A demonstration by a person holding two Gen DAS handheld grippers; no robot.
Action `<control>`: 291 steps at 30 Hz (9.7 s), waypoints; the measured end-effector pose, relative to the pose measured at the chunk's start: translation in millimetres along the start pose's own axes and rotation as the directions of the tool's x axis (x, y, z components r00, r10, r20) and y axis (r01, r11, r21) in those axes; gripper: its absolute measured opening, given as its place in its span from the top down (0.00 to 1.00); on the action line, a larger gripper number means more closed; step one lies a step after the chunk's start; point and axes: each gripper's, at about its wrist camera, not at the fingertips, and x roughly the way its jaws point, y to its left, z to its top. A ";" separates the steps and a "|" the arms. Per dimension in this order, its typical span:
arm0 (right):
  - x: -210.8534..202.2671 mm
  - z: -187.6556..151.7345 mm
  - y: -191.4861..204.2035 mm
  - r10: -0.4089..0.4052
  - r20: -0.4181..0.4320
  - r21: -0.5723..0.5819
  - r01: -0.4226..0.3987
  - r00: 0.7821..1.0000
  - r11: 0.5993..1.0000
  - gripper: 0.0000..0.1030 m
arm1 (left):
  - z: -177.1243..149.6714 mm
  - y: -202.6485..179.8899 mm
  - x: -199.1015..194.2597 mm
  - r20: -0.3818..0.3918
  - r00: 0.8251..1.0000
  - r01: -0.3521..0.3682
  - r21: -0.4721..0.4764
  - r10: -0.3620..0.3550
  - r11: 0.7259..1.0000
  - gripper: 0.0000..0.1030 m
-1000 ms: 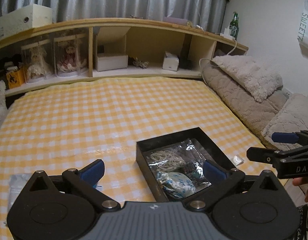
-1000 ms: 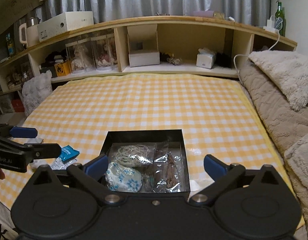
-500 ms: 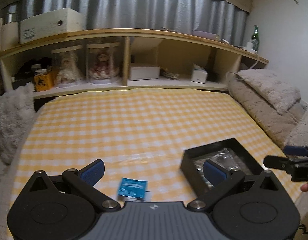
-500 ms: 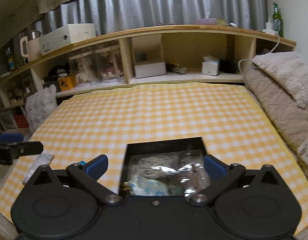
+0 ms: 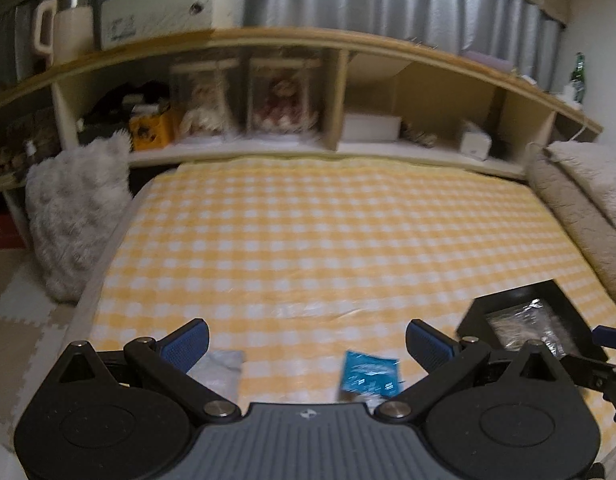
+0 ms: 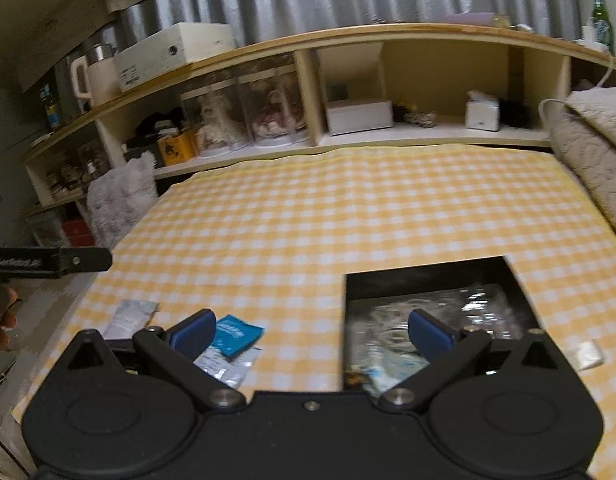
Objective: Organize soft objects
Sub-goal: 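Move both tools back over the bed toward the grey pouch and white packet, then grasp the grey pouch with the left tool while the right tool grasps the white packet, then carry the grey pouch and white packet into the black box and release both, then withdraw both tools from the box toward the tissue bundle and blue packet, then grasp the tissue bundle with the left tool while the right tool grasps the blue packet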
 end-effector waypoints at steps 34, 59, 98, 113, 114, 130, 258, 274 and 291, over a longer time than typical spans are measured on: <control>163.0 -50.5 72.8 0.002 -0.326 -0.004 -0.004 0.945 1.000 0.01 | -53.0 71.7 134.0 -0.406 0.893 -0.193 0.046 0.194 0.980 0.12; 162.1 -52.4 81.4 -0.002 -0.320 -0.185 -0.060 0.947 0.981 0.40 | -47.4 55.1 119.1 -0.344 0.931 -0.136 -0.007 0.125 0.991 0.46; 21.3 36.8 42.8 0.074 0.009 -0.181 -0.071 0.997 0.981 0.62 | -8.2 -29.2 -4.0 0.056 0.998 0.049 -0.170 -0.040 0.984 0.46; -20.0 35.0 -77.5 -0.099 0.020 -0.090 0.101 0.995 0.991 0.62 | 5.4 -116.0 -5.2 0.098 0.980 0.192 -0.239 -0.174 0.952 0.46; -21.5 34.0 -86.8 -0.114 0.022 -0.073 0.116 0.993 0.991 0.62 | 5.5 -123.4 -2.0 0.098 0.977 0.208 -0.245 -0.189 0.947 0.46; -27.4 21.4 -162.5 -0.183 0.070 0.155 0.171 0.981 0.973 0.62 | -18.7 -242.0 92.5 -0.007 0.890 0.403 -0.452 -0.455 0.796 0.46; -30.3 0.0 -80.9 -0.191 -0.083 -0.009 0.191 0.978 0.982 0.00 | -30.8 -87.5 -8.2 -0.067 0.992 0.111 0.020 -0.109 0.994 0.00; 38.0 17.9 -33.6 -0.044 -0.058 -0.138 0.036 0.997 0.990 0.00 | -47.8 -33.7 41.3 -0.259 0.965 0.063 0.028 -0.053 0.998 0.00; 140.7 37.9 18.6 0.094 -0.163 -0.228 -0.131 0.982 0.965 0.00 | -80.7 -20.4 89.2 -0.409 0.913 -0.098 -0.197 0.009 0.976 0.13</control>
